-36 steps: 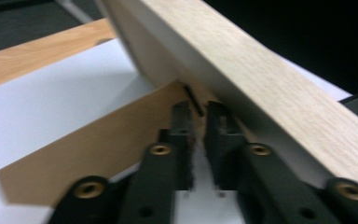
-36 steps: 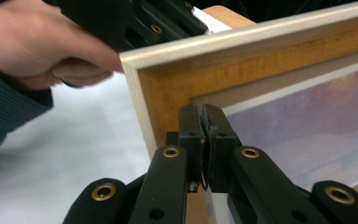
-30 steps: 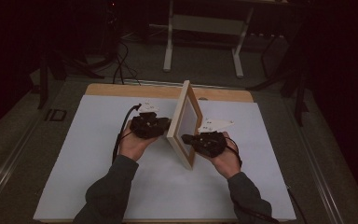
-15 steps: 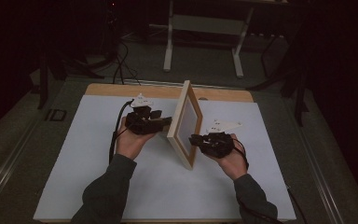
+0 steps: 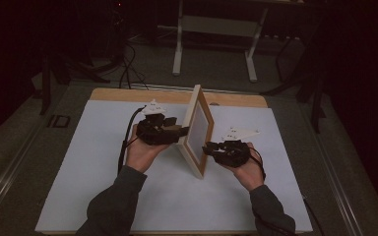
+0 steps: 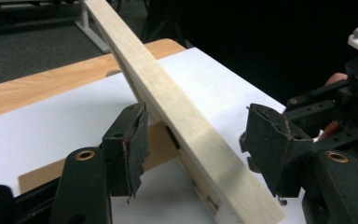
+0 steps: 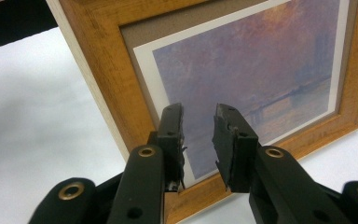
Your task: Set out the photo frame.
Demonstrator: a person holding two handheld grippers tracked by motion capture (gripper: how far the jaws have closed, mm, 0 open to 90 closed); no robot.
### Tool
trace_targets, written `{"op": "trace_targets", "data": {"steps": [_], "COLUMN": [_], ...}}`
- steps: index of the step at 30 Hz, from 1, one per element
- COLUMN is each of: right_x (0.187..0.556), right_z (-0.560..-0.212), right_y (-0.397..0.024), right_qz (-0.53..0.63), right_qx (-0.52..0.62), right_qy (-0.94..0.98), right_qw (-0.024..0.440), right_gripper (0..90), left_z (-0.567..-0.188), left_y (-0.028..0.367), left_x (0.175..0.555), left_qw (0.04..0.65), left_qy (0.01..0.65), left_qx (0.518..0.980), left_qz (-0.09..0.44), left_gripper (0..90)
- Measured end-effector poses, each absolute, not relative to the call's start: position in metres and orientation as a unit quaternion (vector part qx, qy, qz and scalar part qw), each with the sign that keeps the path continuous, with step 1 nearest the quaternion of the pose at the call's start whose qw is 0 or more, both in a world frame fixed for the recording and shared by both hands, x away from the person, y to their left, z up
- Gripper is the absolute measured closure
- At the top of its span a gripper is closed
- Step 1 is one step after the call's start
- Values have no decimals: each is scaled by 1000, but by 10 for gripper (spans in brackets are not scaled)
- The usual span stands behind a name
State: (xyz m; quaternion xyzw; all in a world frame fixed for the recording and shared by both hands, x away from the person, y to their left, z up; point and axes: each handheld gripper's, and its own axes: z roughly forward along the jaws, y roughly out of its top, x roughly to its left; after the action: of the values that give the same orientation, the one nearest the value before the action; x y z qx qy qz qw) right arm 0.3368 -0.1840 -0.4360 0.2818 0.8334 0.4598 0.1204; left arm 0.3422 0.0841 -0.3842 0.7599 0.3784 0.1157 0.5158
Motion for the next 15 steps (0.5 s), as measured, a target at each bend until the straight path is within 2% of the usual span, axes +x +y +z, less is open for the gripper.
{"op": "trace_targets", "data": {"steps": [15], "right_x": [337], "right_z": [-437], "right_y": [-190], "right_qz": [460], "right_qx": [289], "right_qy": [831], "right_qw": [120], "right_gripper": [712], "left_z": [-401], "left_y": [61], "left_x": [333], "left_qw": [476], "left_qy": [376], "left_qx": [786], "left_qz": [118], "left_gripper": [353]}}
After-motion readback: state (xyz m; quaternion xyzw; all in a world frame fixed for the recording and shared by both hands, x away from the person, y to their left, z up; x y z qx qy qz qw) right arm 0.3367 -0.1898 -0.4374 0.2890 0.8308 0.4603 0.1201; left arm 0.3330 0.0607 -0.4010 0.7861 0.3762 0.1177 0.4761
